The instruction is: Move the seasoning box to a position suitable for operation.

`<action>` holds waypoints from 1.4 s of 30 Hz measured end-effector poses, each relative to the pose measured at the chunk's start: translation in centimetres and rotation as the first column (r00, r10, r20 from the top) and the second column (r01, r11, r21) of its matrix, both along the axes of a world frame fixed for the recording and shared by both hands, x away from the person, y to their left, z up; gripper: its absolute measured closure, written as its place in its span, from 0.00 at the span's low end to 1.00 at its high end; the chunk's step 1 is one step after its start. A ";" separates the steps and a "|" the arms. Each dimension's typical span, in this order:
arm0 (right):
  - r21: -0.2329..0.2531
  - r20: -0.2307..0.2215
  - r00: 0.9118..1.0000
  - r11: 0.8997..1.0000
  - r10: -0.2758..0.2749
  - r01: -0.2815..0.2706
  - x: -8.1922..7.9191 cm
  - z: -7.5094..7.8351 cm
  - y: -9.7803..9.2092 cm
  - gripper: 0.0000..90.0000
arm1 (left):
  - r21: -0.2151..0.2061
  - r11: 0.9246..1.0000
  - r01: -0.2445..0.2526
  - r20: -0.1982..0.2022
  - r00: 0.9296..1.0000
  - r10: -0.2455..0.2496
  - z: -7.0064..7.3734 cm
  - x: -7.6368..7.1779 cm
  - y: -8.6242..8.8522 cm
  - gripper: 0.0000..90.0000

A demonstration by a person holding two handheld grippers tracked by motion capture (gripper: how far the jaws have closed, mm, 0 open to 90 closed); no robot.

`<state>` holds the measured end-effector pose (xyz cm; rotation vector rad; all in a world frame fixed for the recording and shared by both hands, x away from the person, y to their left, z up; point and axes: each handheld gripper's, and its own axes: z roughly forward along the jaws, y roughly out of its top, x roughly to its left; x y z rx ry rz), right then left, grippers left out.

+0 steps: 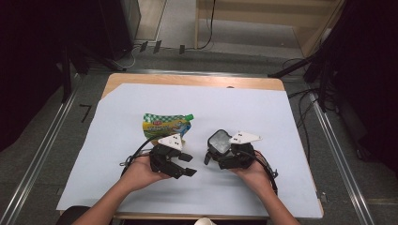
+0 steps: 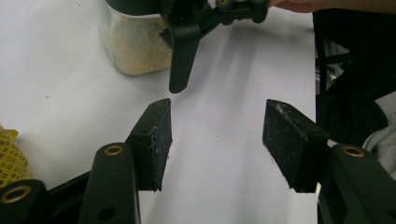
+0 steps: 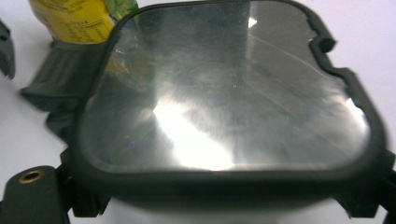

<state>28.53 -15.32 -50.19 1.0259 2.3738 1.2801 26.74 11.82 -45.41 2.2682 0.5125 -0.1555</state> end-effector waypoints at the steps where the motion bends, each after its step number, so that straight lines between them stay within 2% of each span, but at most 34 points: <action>1: 0.000 0.000 1.000 1.000 0.000 0.000 0.0 0.0 0.0 0.14 | 0.000 1.000 0.000 0.000 1.000 0.000 0.0 0.0 0.0 0.50; 5: 0.018 -0.037 0.999 1.000 -0.004 0.005 -0.8 0.6 -1.1 0.15 | 0.002 1.000 -0.010 0.004 1.000 0.010 0.4 0.1 -0.2 0.56; 7: 0.039 -0.054 0.998 0.999 -0.015 0.017 -1.5 1.2 -2.2 0.15 | 0.010 1.000 -0.010 0.016 1.000 0.010 0.4 0.1 -0.6 0.64; 10: 0.030 -0.051 0.999 0.999 -0.018 0.020 -2.1 1.5 -2.7 0.18 | 0.013 1.000 -0.013 0.037 0.999 0.012 0.4 0.1 -0.9 0.69; 14: 0.004 -0.041 0.999 1.000 -0.017 0.018 -3.3 2.1 -3.6 0.26 | -0.006 1.000 -0.024 0.049 0.998 0.025 0.7 0.4 -1.5 0.86; 18: 0.000 -0.015 1.000 1.000 0.001 -0.001 -4.1 2.8 -4.2 0.48 | 0.019 0.999 -0.030 0.090 0.995 0.029 1.2 0.3 -2.3 0.96; 20: 0.016 -0.023 0.999 0.999 0.028 -0.028 -4.3 3.3 -4.4 0.68 | 0.032 0.999 -0.039 0.079 0.996 0.036 1.2 0.5 -2.6 1.00; 21: 0.011 -0.022 0.999 1.000 0.028 -0.028 -4.3 3.5 -4.3 0.73 | 0.039 0.998 -0.043 0.078 0.996 0.040 1.1 0.6 -2.8 1.00; 22: 0.004 -0.021 0.999 1.000 0.028 -0.028 -4.4 3.6 -4.2 0.77 | 0.055 0.997 -0.049 0.072 0.996 0.045 1.0 0.8 -3.1 1.00; 23: 0.003 -0.022 1.000 1.000 0.021 -0.021 -4.4 3.7 -4.2 0.82 | 0.055 0.997 -0.049 0.072 0.996 0.045 1.0 0.8 -3.1 1.00; 24: 0.003 -0.022 1.000 1.000 0.021 -0.021 -4.4 3.7 -4.2 0.82 | 0.056 0.997 -0.051 0.072 0.996 0.047 0.9 0.8 -3.2 1.00; 26: 0.011 -0.031 0.999 1.000 -0.007 0.008 -4.6 3.9 -4.1 0.93 | 0.059 0.996 -0.067 0.074 0.995 0.062 0.6 1.0 -3.4 1.00; 27: 0.011 -0.031 0.999 1.000 -0.007 0.008 -4.6 3.9 -4.1 0.93 | 0.053 0.996 -0.075 0.073 0.995 0.071 0.4 1.1 -3.4 1.00; 28: 0.016 -0.033 0.999 1.000 -0.019 0.019 -4.5 3.9 -4.1 0.99 | 0.049 0.995 -0.088 0.073 0.994 0.085 0.3 1.2 -3.4 1.00; 35: 0.019 -0.055 0.998 0.999 -0.041 0.042 -4.0 3.6 -4.1 1.00 | 0.029 0.991 -0.131 0.075 0.989 0.128 -0.3 1.6 -3.6 1.00; 39: 0.028 -0.074 0.996 0.998 -0.057 0.059 -3.8 3.4 -4.0 1.00 | 0.040 0.988 -0.147 0.072 0.987 0.144 -0.6 1.9 -3.4 1.00; 42: 0.024 -0.081 0.995 0.998 -0.060 0.062 -3.6 3.2 -3.7 1.00 | 0.049 0.989 -0.142 0.074 0.988 0.139 -1.1 1.8 -3.8 1.00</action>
